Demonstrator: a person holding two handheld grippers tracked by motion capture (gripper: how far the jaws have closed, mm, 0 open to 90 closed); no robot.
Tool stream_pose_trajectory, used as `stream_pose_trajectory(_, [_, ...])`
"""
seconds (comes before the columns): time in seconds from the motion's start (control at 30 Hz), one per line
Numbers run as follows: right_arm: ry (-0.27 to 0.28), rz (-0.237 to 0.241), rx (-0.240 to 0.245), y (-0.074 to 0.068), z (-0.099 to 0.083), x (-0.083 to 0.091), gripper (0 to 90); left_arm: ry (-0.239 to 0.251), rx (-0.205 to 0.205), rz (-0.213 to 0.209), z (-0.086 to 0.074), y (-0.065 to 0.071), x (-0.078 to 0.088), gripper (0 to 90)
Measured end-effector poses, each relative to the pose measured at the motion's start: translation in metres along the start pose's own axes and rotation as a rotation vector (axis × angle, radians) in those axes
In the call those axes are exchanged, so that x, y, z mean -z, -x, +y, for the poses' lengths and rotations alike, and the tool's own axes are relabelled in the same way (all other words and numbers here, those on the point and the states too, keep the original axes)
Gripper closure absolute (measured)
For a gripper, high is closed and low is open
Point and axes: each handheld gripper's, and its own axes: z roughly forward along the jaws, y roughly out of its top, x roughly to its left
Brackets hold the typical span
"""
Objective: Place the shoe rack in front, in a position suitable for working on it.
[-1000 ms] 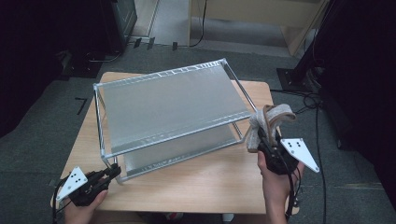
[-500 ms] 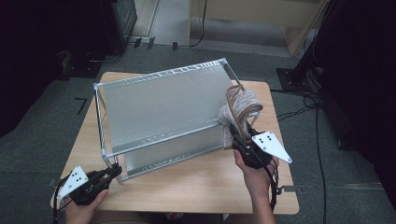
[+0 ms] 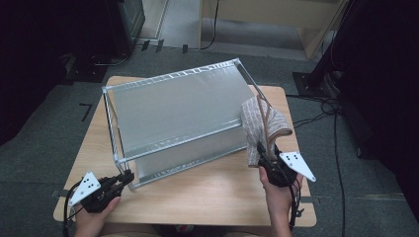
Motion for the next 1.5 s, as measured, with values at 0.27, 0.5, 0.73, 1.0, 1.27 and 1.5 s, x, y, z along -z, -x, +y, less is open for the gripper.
stream_pose_trajectory(0.27, [0.001,0.046,0.033,-0.005,0.006,-0.004,59.0,-0.025,-0.064,-0.044,0.002,0.006,-0.003,79.9])
stream_pose_trajectory(0.5, [0.005,0.095,0.049,-0.019,0.009,-0.009,59.0,-0.037,-0.102,-0.08,0.002,0.015,-0.006,80.6])
stream_pose_trajectory(0.73, [-0.003,0.131,0.072,-0.036,0.01,-0.013,58.9,-0.019,-0.086,-0.108,0.0,0.014,-0.008,80.2])
stream_pose_trajectory(1.0, [-0.012,0.229,0.122,-0.068,0.012,-0.015,58.9,-0.015,-0.087,-0.112,0.0,0.013,-0.008,80.2])
stream_pose_trajectory(1.27, [-0.028,0.337,0.167,-0.098,0.006,-0.015,58.7,-0.018,-0.091,-0.117,-0.001,0.015,-0.008,80.2])
stream_pose_trajectory(1.5, [-0.032,0.341,0.164,-0.108,0.012,-0.018,59.0,-0.012,-0.093,-0.123,-0.003,0.016,-0.003,80.1])
